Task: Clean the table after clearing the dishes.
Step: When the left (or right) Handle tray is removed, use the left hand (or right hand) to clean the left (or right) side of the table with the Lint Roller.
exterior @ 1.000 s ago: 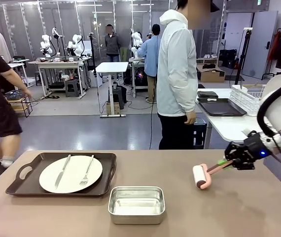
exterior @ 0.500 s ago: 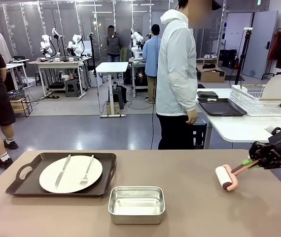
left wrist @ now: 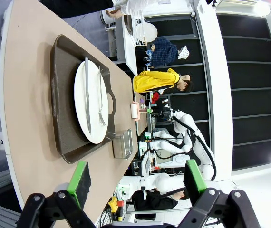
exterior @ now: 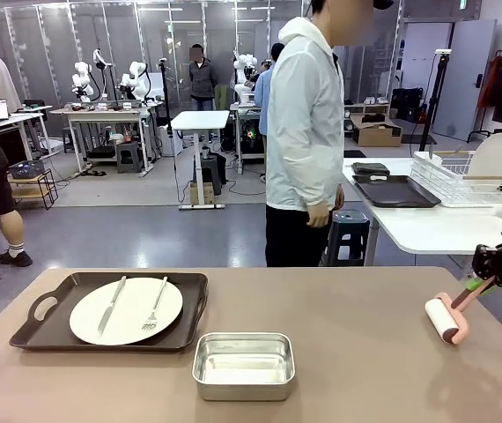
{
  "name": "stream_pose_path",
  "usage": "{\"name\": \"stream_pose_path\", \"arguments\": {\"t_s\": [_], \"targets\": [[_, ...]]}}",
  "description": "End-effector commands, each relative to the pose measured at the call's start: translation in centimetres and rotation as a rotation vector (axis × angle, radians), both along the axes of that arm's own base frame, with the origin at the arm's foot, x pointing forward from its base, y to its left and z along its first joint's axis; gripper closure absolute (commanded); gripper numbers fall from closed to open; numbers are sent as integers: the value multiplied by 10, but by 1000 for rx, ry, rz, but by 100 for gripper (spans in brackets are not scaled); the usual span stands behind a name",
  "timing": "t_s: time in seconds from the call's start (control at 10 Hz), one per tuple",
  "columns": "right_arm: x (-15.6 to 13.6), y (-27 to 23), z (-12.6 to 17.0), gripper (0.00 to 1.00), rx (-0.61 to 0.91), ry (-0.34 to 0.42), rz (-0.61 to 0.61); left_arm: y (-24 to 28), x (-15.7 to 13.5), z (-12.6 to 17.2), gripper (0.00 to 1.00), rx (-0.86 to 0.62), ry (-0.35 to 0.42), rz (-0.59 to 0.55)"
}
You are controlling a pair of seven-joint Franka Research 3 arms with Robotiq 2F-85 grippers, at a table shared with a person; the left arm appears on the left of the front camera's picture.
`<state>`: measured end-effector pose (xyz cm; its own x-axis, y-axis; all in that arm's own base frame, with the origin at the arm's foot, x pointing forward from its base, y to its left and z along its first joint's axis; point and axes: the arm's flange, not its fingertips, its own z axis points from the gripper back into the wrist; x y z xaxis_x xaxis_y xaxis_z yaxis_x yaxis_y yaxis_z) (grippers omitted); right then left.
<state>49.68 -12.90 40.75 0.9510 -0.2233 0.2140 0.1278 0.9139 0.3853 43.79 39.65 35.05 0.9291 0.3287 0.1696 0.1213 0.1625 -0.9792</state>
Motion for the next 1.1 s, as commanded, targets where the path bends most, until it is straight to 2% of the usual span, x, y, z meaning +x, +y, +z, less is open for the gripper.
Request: {"name": "stream_pose_path", "arguments": {"t_s": [0.0, 0.3, 0.5, 0.8, 1.0], "targets": [[-12, 21, 25, 79, -57, -14, -2, 1, -2, 2, 0, 4, -5, 4], [-34, 46, 96, 79, -133, -100, 51, 1, -2, 2, 0, 4, -5, 4], [-51, 70, 127, 79, -174, -142, 86, 1, -2, 2, 0, 4, -5, 4], [-54, 96, 135, 79, -190, -158, 105, 1, -2, 2, 0, 4, -5, 4], [-51, 79, 143, 79, -175, -177, 133, 1, -2, 2, 0, 4, -5, 4]]}}
